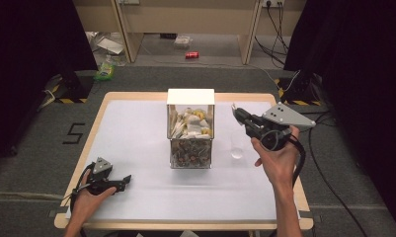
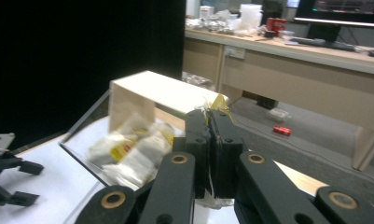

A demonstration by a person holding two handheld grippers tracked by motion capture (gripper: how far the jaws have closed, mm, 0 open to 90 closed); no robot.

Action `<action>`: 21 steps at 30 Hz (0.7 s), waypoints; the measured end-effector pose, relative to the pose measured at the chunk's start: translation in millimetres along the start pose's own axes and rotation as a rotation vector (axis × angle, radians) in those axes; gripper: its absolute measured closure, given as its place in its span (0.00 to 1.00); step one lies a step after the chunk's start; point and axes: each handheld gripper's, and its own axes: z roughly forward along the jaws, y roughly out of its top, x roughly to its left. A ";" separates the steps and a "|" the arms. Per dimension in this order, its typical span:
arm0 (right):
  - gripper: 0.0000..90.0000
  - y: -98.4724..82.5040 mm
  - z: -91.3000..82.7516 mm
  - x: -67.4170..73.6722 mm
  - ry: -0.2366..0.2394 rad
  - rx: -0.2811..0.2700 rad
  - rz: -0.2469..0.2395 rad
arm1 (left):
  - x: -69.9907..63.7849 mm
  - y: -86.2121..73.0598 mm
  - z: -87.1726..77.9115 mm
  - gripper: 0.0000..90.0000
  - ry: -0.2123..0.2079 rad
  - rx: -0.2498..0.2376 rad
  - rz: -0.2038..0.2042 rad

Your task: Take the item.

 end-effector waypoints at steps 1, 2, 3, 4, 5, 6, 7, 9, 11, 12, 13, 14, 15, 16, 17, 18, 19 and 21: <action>0.98 -2.8 -1.4 -2.8 -0.006 0.002 0.008 | 0.0 0.0 0.0 0.15 0.000 0.000 0.000; 0.97 -5.7 -2.4 -5.6 -0.013 0.003 0.008 | 0.0 0.0 0.0 0.15 0.000 0.000 0.000; 0.98 -8.5 -3.5 -7.5 -0.020 0.006 0.014 | 0.0 0.0 0.0 0.15 0.000 0.000 0.000; 0.98 -11.3 -4.6 -9.5 -0.024 0.007 0.018 | 0.0 0.0 0.0 0.15 0.000 0.000 0.000; 0.98 -14.1 -5.4 -11.4 -0.028 0.008 0.023 | 0.1 0.0 0.0 0.15 0.000 0.000 0.000; 0.97 -16.8 -5.9 -13.3 -0.032 0.009 0.025 | 0.0 0.0 0.0 0.15 0.000 0.000 0.000; 0.98 -21.4 -5.6 -16.1 -0.039 0.016 0.032 | 0.0 0.0 0.0 0.15 0.000 0.000 0.000; 0.97 -22.7 -5.4 -17.4 -0.041 0.020 0.034 | 0.0 0.0 0.0 0.15 0.000 0.000 0.000; 0.98 -24.0 -5.6 -19.3 -0.048 0.019 0.032 | 0.0 0.0 0.0 0.15 0.000 0.000 0.000; 0.98 -24.6 -5.5 -19.9 -0.051 0.019 0.031 | 0.0 -0.1 0.0 0.15 0.000 -0.001 0.000; 0.98 -25.5 -5.2 -20.2 -0.053 0.020 0.032 | 0.1 -0.1 0.0 0.15 0.000 -0.001 0.000; 0.97 -26.6 -4.6 -20.7 -0.054 0.022 0.027 | 0.1 0.0 0.0 0.15 0.000 0.000 0.000; 0.97 -28.9 -2.9 -22.0 -0.061 0.023 0.025 | 0.1 -0.1 0.0 0.15 -0.001 -0.001 0.000; 0.97 -28.9 -2.9 -22.0 -0.061 0.023 0.025 | 0.1 -0.1 0.1 0.15 -0.001 -0.001 0.000; 0.97 -29.7 -1.9 -23.1 -0.064 0.022 0.028 | 0.2 0.0 0.0 0.15 -0.001 -0.001 -0.001; 0.97 -30.7 -0.8 -24.1 -0.066 0.023 0.027 | 0.2 -0.1 0.1 0.15 -0.001 -0.001 -0.001; 0.97 -31.7 0.4 -24.8 -0.066 0.026 0.028 | 0.2 -0.1 0.1 0.15 -0.001 -0.001 -0.001; 0.97 -33.8 2.4 -26.3 -0.067 0.031 0.029 | 0.2 0.0 0.0 0.15 -0.001 -0.001 -0.001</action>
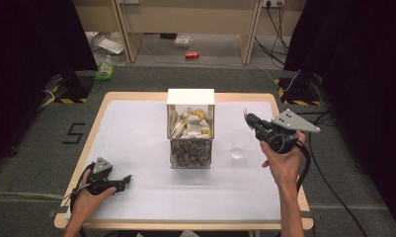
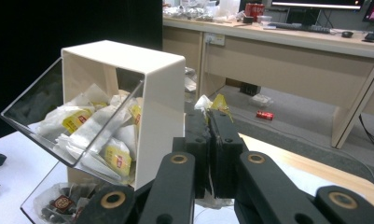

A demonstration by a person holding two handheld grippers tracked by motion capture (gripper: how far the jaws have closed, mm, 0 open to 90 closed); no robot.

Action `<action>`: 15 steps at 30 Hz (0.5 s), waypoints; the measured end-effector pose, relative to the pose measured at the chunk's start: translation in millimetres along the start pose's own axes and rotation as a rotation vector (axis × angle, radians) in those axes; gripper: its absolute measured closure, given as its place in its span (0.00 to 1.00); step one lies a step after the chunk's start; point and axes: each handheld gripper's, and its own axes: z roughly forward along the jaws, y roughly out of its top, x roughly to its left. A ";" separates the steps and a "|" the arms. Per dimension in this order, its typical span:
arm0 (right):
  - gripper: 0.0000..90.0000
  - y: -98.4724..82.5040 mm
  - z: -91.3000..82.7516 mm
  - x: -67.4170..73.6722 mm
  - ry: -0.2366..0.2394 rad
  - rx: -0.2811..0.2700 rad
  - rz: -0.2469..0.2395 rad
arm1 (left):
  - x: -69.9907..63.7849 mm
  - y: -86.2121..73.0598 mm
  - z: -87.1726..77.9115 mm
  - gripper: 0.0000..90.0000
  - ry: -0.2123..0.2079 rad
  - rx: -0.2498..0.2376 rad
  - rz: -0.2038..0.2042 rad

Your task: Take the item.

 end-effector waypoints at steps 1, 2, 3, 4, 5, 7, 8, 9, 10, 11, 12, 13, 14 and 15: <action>0.97 -0.9 0.6 -1.0 0.000 -0.002 0.004 | 0.0 0.0 0.0 0.15 0.000 0.000 0.000; 0.97 -1.8 1.0 -2.0 -0.001 -0.001 0.006 | -0.1 0.0 0.1 0.15 0.000 -0.001 -0.002; 0.97 -2.9 1.4 -3.0 -0.004 -0.001 0.007 | 0.0 0.0 0.0 0.15 0.000 0.000 0.000; 0.97 -4.3 2.0 -3.8 -0.004 0.000 0.010 | 0.0 0.0 0.0 0.15 0.000 0.000 0.000; 0.97 -5.7 2.6 -4.6 -0.004 0.002 0.013 | 0.0 0.0 0.0 0.15 0.000 0.000 0.000; 0.97 -8.5 4.3 -6.2 -0.006 0.008 0.017 | 0.1 0.0 0.0 0.15 0.000 0.001 0.000; 0.97 -9.8 5.5 -7.1 -0.007 0.009 0.019 | 0.1 0.0 0.0 0.15 0.000 0.000 0.000; 0.97 -11.3 6.8 -8.1 -0.009 0.011 0.018 | 0.1 0.0 0.0 0.15 0.000 0.000 0.000; 0.97 -13.0 8.3 -8.7 -0.011 0.014 0.018 | 0.1 0.0 0.0 0.15 0.000 0.000 0.000; 0.97 -15.1 9.9 -9.2 -0.013 0.020 0.022 | 0.0 0.0 0.0 0.15 0.000 0.000 -0.001; 0.97 -17.3 11.8 -10.1 -0.013 0.025 0.021 | 0.1 0.0 0.0 0.15 0.000 0.000 -0.001; 0.97 -21.8 15.8 -11.5 -0.014 0.036 0.025 | 0.1 0.0 0.0 0.15 0.000 0.000 -0.001; 0.97 -21.8 15.8 -11.5 -0.014 0.036 0.025 | 0.1 0.0 0.0 0.15 -0.001 0.000 -0.001; 0.97 -24.2 17.9 -12.2 -0.015 0.044 0.026 | 0.1 0.0 0.0 0.15 -0.001 0.000 -0.001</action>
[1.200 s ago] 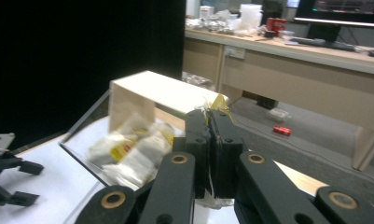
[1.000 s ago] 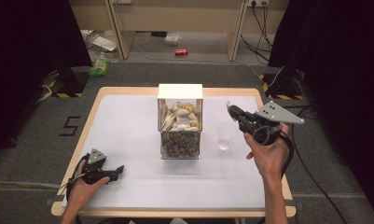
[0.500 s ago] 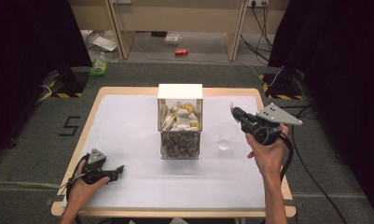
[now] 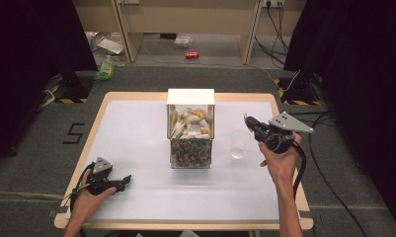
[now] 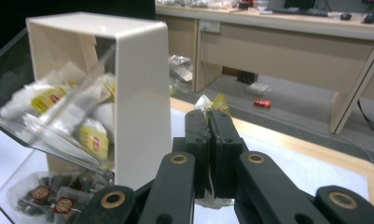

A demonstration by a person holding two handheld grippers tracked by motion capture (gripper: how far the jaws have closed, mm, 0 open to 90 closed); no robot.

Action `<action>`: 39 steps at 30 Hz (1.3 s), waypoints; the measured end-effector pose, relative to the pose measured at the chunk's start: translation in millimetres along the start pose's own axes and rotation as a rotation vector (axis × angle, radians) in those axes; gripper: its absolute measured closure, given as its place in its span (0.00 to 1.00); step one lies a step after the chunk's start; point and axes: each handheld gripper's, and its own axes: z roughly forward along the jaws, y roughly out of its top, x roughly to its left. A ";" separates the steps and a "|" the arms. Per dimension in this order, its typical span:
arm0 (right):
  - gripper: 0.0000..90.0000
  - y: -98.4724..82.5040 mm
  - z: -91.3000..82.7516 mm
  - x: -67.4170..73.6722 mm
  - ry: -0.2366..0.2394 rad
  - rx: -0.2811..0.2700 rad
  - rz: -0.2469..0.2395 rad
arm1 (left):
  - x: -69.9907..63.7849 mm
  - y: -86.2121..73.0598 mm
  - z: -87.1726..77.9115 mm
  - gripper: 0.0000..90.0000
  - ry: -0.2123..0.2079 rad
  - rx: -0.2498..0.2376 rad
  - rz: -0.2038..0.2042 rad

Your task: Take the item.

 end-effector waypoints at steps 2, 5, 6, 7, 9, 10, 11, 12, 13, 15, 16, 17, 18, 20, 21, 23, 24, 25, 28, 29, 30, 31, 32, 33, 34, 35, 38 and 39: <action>0.97 -5.6 5.6 -1.6 0.001 0.016 0.004 | 0.0 0.0 0.0 0.15 0.000 0.000 0.000; 0.97 -12.6 12.8 -3.8 0.009 0.025 0.013 | -0.1 0.0 0.1 0.15 0.000 -0.001 -0.002; 0.97 -14.3 14.4 -4.4 0.010 0.027 0.015 | 0.0 0.0 0.0 0.15 0.000 0.000 0.000; 0.97 -16.6 16.4 -5.1 0.008 0.029 0.017 | 0.2 0.0 -0.2 0.15 0.000 0.002 0.003; 0.97 -21.1 20.1 -6.5 0.007 0.035 0.025 | -0.1 0.0 0.1 0.15 0.000 -0.001 -0.003; 0.97 -23.1 21.6 -7.2 0.008 0.039 0.029 | -0.1 0.0 0.0 0.15 0.000 0.000 -0.002; 0.97 -25.0 23.0 -7.8 0.007 0.042 0.030 | -0.1 0.0 0.0 0.15 0.000 0.000 -0.002; 0.97 -26.9 24.3 -8.5 0.007 0.043 0.031 | -0.1 0.0 0.0 0.15 0.000 0.000 -0.002; 0.97 -28.9 25.6 -9.1 0.006 0.044 0.033 | -0.2 0.0 0.0 0.15 0.001 0.000 -0.001; 0.97 -32.7 27.8 -10.0 0.007 0.045 0.034 | -0.2 0.0 0.0 0.15 0.000 0.000 -0.001; 0.97 -34.5 28.8 -10.6 0.005 0.049 0.034 | -0.1 0.0 0.0 0.15 0.000 0.000 -0.002; 0.97 -36.2 29.7 -11.2 0.004 0.053 0.036 | -0.2 0.0 0.1 0.15 0.000 -0.001 -0.004; 0.97 -38.0 30.8 -11.9 0.001 0.053 0.039 | -0.1 0.0 0.0 0.15 0.000 0.000 -0.002; 0.97 -42.0 33.1 -13.6 0.001 0.053 0.042 | -0.1 0.0 0.0 0.15 0.000 0.000 -0.002; 0.97 -44.1 34.4 -14.4 0.001 0.056 0.044 | -0.1 0.0 0.0 0.15 0.000 0.000 -0.001; 0.97 -48.3 36.9 -16.1 0.002 0.063 0.053 | -0.1 0.0 0.0 0.15 0.000 0.000 -0.002; 0.97 -50.2 38.0 -16.8 0.001 0.065 0.055 | -0.2 0.0 0.0 0.15 0.001 0.000 -0.002; 0.97 -52.0 38.8 -17.1 0.002 0.070 0.060 | -0.1 0.0 0.0 0.15 0.000 0.000 -0.001; 0.97 -56.1 41.6 -18.0 0.005 0.083 0.062 | -0.1 0.0 0.0 0.15 0.000 0.000 -0.002; 0.97 -57.4 42.6 -18.2 0.007 0.087 0.061 | -0.1 0.0 0.0 0.15 0.000 0.000 -0.002; 0.97 -58.5 43.9 -18.0 0.006 0.090 0.059 | -0.1 0.0 0.0 0.15 0.000 0.000 -0.002; 0.97 -59.8 45.0 -17.4 0.009 0.095 0.067 | -0.1 0.0 0.0 0.15 0.000 0.000 -0.002; 0.97 -61.0 46.0 -17.5 0.010 0.096 0.061 | -0.1 0.0 0.0 0.15 0.000 0.000 -0.001; 0.97 -62.0 47.1 -17.1 0.010 0.099 0.060 | -0.1 0.0 0.0 0.15 0.000 0.000 -0.002; 0.97 -62.8 48.0 -16.8 0.014 0.103 0.060 | -0.1 0.0 0.0 0.15 0.000 0.000 -0.002; 0.97 -64.0 49.3 -16.3 0.016 0.108 0.061 | -0.1 0.0 0.0 0.15 0.000 0.000 -0.002; 0.97 -66.0 51.1 -15.9 0.017 0.115 0.059 | -0.2 0.0 0.1 0.15 0.000 -0.001 -0.003; 0.97 -67.5 52.3 -16.2 0.021 0.122 0.059 | -0.2 0.0 0.1 0.15 0.000 -0.001 -0.004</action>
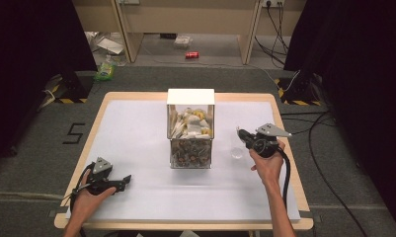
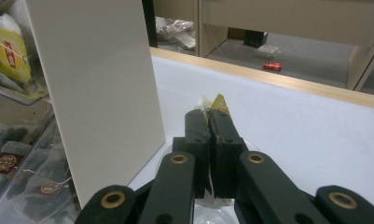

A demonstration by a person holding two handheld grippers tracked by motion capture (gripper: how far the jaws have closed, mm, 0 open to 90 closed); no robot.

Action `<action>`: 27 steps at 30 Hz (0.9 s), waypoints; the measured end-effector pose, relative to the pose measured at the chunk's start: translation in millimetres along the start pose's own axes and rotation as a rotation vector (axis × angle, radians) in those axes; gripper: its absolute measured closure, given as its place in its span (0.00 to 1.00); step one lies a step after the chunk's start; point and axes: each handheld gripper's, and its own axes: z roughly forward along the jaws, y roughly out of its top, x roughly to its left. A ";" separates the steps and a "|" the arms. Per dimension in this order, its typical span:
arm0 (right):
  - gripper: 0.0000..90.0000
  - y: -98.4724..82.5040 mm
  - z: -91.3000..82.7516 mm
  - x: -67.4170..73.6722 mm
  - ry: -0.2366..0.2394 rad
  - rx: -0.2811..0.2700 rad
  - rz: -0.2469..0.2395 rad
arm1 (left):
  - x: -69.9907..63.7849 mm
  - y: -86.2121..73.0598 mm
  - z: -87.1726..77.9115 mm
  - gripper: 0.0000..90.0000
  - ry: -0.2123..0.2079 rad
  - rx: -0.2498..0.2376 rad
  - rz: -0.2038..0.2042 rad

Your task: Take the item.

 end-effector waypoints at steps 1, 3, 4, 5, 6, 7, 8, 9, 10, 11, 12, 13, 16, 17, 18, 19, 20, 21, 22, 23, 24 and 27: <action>0.97 0.0 0.0 0.0 0.000 0.000 0.000 | 0.2 0.0 -0.1 0.15 0.000 0.001 0.001; 0.97 -1.8 1.6 -0.7 0.003 0.007 0.003 | 0.2 0.0 -0.1 0.15 0.000 0.001 0.002; 0.97 -2.8 2.3 -1.1 0.004 0.009 0.004 | 0.2 0.0 -0.1 0.15 0.000 0.001 0.001; 0.97 -3.8 3.0 -1.3 0.005 0.012 0.006 | 0.2 0.0 -0.1 0.15 0.000 0.001 0.001; 0.97 -4.7 3.6 -1.5 0.006 0.015 0.010 | 0.2 0.0 -0.1 0.15 -0.001 0.001 0.001; 0.97 -5.4 4.2 -1.9 0.007 0.017 0.013 | 0.2 0.0 -0.1 0.15 -0.001 0.001 0.001; 0.97 -5.7 4.5 -2.1 0.006 0.019 0.011 | 0.2 0.0 -0.1 0.15 0.000 0.001 0.002; 0.97 -5.9 4.6 -2.2 0.007 0.021 0.010 | 0.2 0.0 -0.1 0.15 0.000 0.001 0.002; 0.97 -6.1 4.5 -2.0 0.007 0.022 0.009 | 0.0 0.0 0.0 0.15 0.000 -0.001 -0.001; 0.97 -6.1 4.3 -1.9 0.007 0.024 0.008 | 0.2 0.0 -0.1 0.15 0.000 0.001 0.002; 0.97 -6.1 4.4 -2.0 0.006 0.025 0.008 | 0.2 0.0 -0.1 0.15 0.000 0.001 0.001; 0.97 -6.2 4.5 -2.2 0.006 0.027 0.011 | 0.2 0.0 -0.1 0.15 0.000 0.001 0.001; 0.97 -7.7 5.0 -2.7 0.002 0.034 0.012 | 0.2 0.0 -0.1 0.15 0.000 0.001 0.002; 0.97 -8.2 4.9 -2.7 0.003 0.036 0.011 | 0.0 0.0 0.0 0.15 0.000 -0.001 -0.001; 0.96 -8.3 5.0 -2.9 0.005 0.035 0.010 | 0.2 0.0 -0.1 0.15 0.000 0.001 0.001; 0.96 -8.2 4.8 -3.2 0.005 0.033 0.012 | 0.2 0.0 -0.1 0.15 0.000 0.001 0.001; 0.95 -8.1 4.7 -3.2 0.007 0.033 0.014 | 0.0 0.0 0.0 0.15 0.000 -0.001 -0.001; 0.93 -8.0 4.3 -2.9 0.010 0.034 0.017 | 0.0 0.0 0.0 0.15 0.000 0.000 0.000; 0.93 -8.0 4.3 -2.9 0.010 0.034 0.017 | 0.0 0.0 0.0 0.15 0.000 -0.001 0.000; 0.92 -7.8 4.0 -2.6 0.013 0.033 0.018 | 0.2 0.0 -0.1 0.15 0.000 0.001 0.002; 0.91 -7.3 3.8 -2.3 0.014 0.032 0.018 | 0.2 0.0 -0.1 0.15 0.000 0.001 0.001; 0.89 -5.6 2.8 -1.9 0.008 0.026 0.015 | 0.2 0.0 -0.1 0.15 0.000 0.001 0.001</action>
